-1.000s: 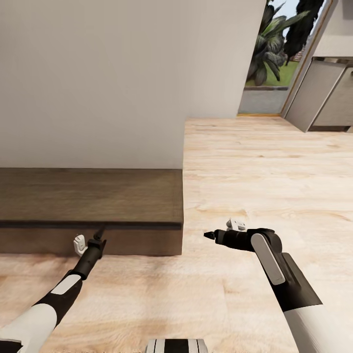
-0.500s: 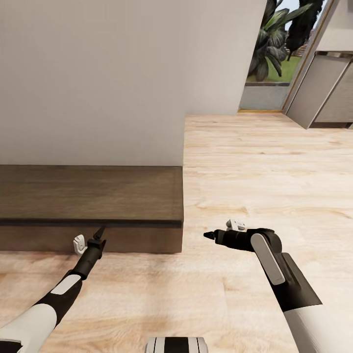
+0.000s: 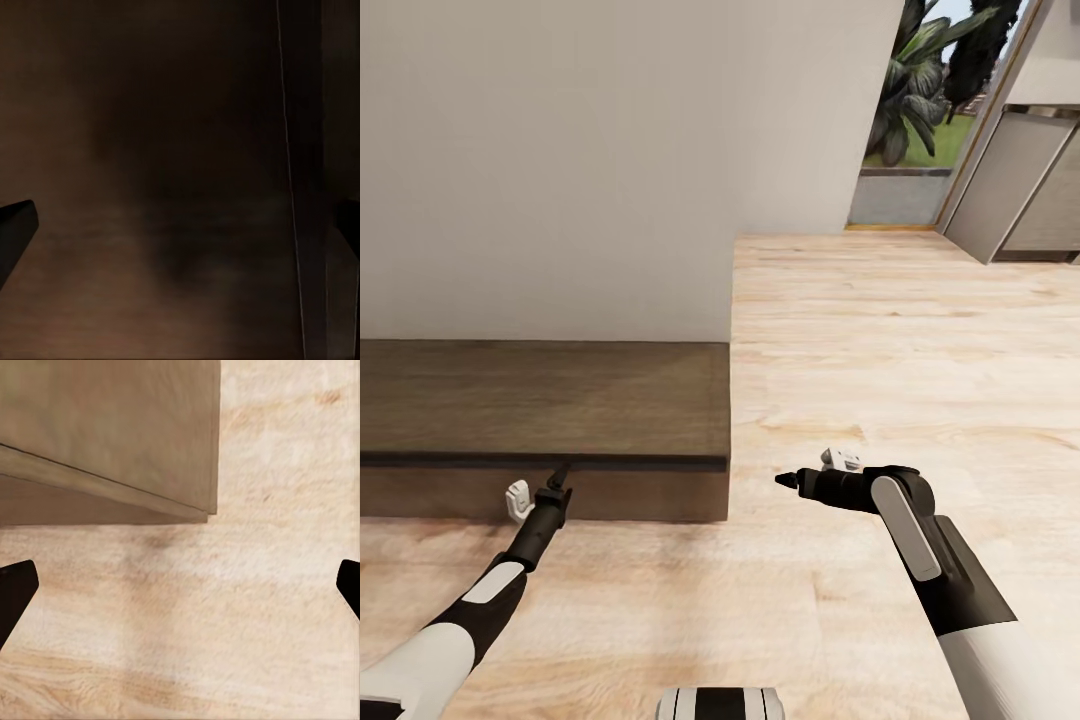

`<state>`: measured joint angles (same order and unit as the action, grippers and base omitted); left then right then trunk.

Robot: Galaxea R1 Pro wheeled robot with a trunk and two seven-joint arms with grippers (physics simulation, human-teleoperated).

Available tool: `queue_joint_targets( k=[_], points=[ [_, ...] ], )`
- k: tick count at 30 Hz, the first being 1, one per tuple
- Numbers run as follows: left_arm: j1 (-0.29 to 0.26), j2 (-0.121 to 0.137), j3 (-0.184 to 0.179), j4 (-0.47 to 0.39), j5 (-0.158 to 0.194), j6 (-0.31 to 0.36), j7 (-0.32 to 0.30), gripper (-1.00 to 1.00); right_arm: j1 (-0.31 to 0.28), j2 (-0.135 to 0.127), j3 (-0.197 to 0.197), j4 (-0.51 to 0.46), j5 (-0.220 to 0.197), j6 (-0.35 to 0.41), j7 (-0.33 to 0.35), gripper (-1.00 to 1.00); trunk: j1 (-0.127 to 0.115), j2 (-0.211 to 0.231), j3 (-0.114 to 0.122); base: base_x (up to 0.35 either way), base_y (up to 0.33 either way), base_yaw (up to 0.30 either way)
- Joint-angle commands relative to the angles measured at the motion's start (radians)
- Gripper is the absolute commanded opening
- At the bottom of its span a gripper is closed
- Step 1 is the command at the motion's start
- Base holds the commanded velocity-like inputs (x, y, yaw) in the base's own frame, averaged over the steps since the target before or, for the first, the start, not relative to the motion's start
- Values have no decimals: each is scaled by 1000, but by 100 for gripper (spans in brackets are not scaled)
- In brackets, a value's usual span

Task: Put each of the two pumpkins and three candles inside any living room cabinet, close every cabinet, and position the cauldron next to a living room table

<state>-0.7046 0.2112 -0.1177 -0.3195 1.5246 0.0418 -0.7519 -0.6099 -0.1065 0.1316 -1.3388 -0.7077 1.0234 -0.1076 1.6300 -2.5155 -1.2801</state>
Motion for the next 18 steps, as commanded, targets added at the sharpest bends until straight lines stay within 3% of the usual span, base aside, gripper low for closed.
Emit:
queue_joint_targets(
  k=[1, 18],
  points=[
    [-10, 1, -11, 4, 8, 2, 4, 100, -1, -1, 2, -1, -10, 2, -10, 100, 0, 0, -1, 36, -25, 0],
    [-10, 4, -11, 5, 8, 4, 8, 100, -1, -1, 2, -1, -10, 2, -10, 100, 0, 0, -1, 4, -3, 0]
  ],
)
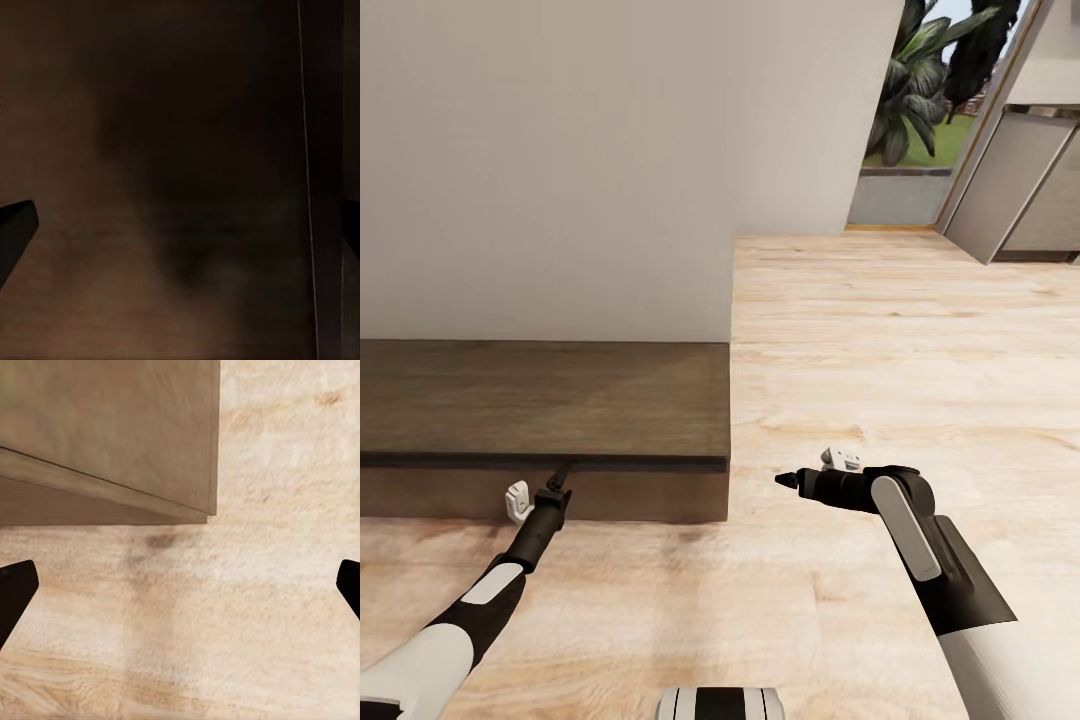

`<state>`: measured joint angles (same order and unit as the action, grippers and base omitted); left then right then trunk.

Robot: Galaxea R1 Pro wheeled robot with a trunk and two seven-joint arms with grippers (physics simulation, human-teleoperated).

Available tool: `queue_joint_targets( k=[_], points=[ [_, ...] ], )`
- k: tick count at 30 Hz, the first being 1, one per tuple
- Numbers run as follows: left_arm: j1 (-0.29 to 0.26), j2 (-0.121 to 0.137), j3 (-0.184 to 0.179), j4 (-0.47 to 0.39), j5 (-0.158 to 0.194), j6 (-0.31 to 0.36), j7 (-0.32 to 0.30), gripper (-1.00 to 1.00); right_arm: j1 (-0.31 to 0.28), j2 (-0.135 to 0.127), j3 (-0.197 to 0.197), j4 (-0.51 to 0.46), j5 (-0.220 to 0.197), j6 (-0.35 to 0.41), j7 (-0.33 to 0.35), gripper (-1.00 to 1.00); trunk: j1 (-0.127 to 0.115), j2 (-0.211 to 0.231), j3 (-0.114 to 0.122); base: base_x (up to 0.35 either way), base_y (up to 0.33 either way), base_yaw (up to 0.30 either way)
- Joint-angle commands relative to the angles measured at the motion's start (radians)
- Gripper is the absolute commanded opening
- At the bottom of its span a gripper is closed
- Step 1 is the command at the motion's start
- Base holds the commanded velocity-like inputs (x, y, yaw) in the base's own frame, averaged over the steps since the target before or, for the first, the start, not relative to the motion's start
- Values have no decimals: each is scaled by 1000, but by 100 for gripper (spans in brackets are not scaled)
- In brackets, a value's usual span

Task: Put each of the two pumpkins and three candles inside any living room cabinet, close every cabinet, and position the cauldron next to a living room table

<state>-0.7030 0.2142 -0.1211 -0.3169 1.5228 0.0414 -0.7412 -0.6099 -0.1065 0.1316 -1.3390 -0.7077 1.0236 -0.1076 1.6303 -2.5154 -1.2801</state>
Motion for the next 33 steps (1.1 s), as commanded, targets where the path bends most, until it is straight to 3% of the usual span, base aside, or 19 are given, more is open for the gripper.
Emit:
queue_joint_targets(
  k=[1, 25, 26, 33],
  points=[
    [-12, 1, -7, 2, 10, 5, -3, 100, -1, -1, 2, -1, -10, 2, -10, 100, 0, 0, -1, 0, 0, 0],
    [-12, 1, -5, -1, 11, 5, 2, 100, -1, -1, 2, -1, -10, 3, -12, 100, 0, 0, -1, 0, 0, 0],
    [-12, 1, -5, -1, 11, 5, 2, -100, -1, -1, 2, -1, -10, 3, -12, 100, 0, 0, -1, 0, 0, 0],
    [-12, 1, -5, -1, 10, 5, -1, -100, -1, -1, 2, -1, -10, 3, -12, 100, 0, 0, -1, 0, 0, 0]
  ],
)
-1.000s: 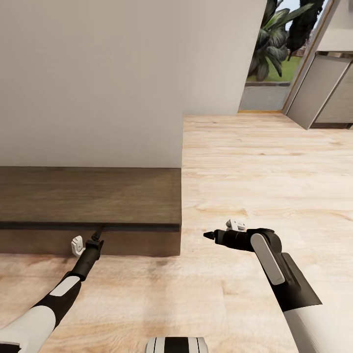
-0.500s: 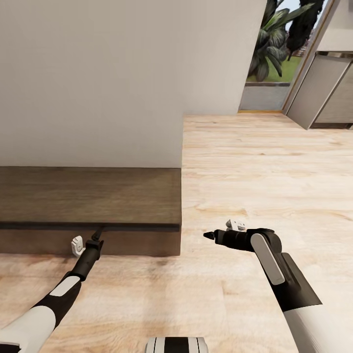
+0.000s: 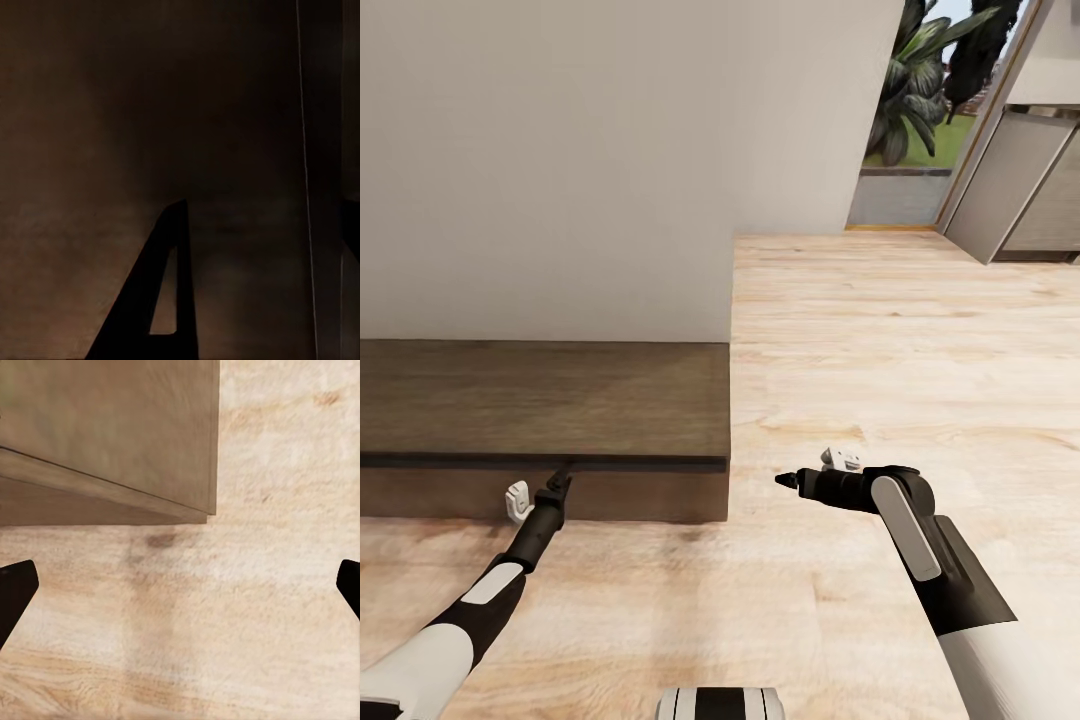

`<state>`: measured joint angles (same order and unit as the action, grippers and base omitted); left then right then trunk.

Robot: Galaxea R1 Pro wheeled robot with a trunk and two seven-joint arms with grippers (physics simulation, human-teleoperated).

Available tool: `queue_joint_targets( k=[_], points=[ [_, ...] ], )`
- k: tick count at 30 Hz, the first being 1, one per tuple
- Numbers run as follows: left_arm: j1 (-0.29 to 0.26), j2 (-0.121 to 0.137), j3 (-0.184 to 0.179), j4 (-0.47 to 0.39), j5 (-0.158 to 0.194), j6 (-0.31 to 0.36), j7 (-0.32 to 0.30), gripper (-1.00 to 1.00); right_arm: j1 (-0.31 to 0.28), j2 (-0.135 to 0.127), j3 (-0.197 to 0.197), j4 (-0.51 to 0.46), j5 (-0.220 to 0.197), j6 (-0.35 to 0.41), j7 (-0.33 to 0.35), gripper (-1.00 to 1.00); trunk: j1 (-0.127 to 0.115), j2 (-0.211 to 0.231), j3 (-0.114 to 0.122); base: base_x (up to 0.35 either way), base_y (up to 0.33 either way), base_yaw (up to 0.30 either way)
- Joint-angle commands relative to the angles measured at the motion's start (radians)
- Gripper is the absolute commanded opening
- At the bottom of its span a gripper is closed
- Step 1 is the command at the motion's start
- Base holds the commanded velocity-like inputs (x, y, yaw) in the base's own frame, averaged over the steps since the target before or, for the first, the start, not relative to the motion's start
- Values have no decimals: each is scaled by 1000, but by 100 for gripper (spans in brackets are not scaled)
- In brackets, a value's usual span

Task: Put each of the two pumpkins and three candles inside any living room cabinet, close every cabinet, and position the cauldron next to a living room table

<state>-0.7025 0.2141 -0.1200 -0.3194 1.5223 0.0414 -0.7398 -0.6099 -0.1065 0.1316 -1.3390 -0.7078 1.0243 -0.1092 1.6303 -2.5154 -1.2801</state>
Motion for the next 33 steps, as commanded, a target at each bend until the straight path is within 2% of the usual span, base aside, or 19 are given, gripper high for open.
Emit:
queue_joint_targets(
  k=[1, 10, 17, 33],
  points=[
    [-12, 1, -6, 2, 10, 5, -3, -100, -1, -1, 2, -1, -10, 2, -10, 100, 0, 0, -1, 0, 0, 0],
    [-13, 1, -6, 1, 10, 4, -13, -100, -1, 0, 3, -1, -10, 2, -10, 100, 0, 0, -1, 0, 0, 0],
    [-12, 0, -8, -1, 9, 5, -53, -100, -1, 1, 3, -1, -10, 2, -10, 100, 0, 0, -1, 0, 0, 0],
    [-13, -1, -10, -8, 7, 5, -57, -100, -1, 0, 3, -1, -10, 2, -10, 100, 0, 0, -1, 0, 0, 0]
  ],
)
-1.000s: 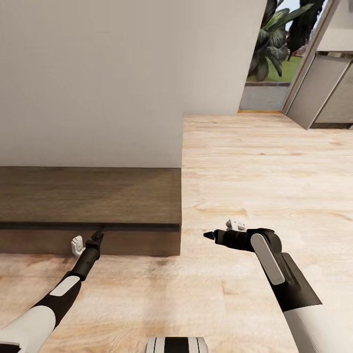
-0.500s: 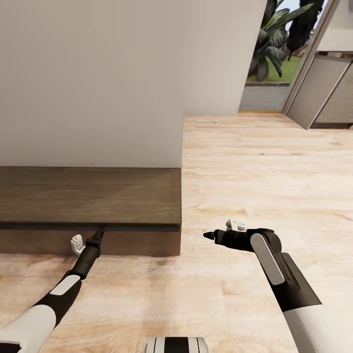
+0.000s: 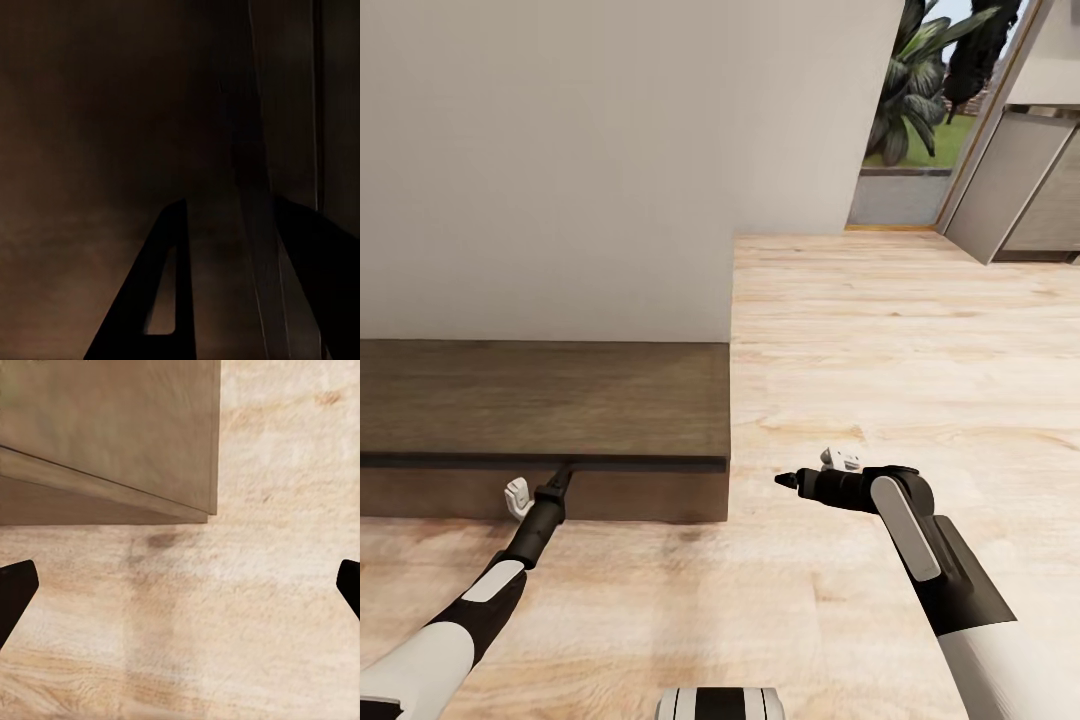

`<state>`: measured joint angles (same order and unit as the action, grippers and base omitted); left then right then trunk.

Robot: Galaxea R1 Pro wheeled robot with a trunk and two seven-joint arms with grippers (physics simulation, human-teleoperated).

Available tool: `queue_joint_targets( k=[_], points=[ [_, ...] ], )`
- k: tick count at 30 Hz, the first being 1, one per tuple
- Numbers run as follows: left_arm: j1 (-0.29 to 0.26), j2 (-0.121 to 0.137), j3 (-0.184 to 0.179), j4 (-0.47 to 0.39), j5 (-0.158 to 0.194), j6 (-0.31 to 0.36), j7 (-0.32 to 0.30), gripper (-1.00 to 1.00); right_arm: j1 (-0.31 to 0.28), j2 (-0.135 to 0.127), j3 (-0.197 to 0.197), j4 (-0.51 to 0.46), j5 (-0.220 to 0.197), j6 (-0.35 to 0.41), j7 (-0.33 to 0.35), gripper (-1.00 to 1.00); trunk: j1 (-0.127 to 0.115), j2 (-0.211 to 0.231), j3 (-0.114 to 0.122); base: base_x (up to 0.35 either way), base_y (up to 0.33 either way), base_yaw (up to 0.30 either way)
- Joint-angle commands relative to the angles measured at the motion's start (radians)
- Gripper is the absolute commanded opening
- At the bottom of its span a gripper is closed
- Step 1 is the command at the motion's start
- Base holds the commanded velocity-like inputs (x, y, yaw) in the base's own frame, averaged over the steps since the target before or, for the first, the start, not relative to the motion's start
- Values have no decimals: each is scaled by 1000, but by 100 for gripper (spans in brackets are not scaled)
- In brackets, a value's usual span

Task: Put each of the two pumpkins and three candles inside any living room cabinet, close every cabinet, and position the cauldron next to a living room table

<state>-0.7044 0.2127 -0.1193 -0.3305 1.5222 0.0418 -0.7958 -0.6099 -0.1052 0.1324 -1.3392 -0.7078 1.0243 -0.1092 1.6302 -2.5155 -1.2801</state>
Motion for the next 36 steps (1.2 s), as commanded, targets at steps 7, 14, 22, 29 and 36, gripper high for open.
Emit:
queue_joint_targets(
  k=[7, 14, 22, 29, 36],
  points=[
    [-11, 0, -11, 2, 7, 4, -20, -100, -1, -1, 2, -1, -10, 2, -10, 100, 0, 0, -1, 0, 0, 0],
    [-11, 0, -11, 3, 7, 4, -38, -100, -1, -1, 2, -1, -10, 2, -10, 100, 0, 0, -1, 0, 0, 0],
    [-11, 0, -12, 3, 8, 4, -40, -100, -1, -1, 3, -1, -10, 2, -10, 100, 0, 0, -1, 0, 0, 0],
    [-11, 0, -8, 2, 10, 6, -44, -100, -1, -1, 3, -1, -10, 2, -10, 100, 0, 0, -1, 0, 0, 0],
    [-11, 0, -8, 3, 10, 6, -40, -100, -1, -1, 3, -1, -10, 2, -10, 100, 0, 0, -1, 0, 0, 0]
  ],
)
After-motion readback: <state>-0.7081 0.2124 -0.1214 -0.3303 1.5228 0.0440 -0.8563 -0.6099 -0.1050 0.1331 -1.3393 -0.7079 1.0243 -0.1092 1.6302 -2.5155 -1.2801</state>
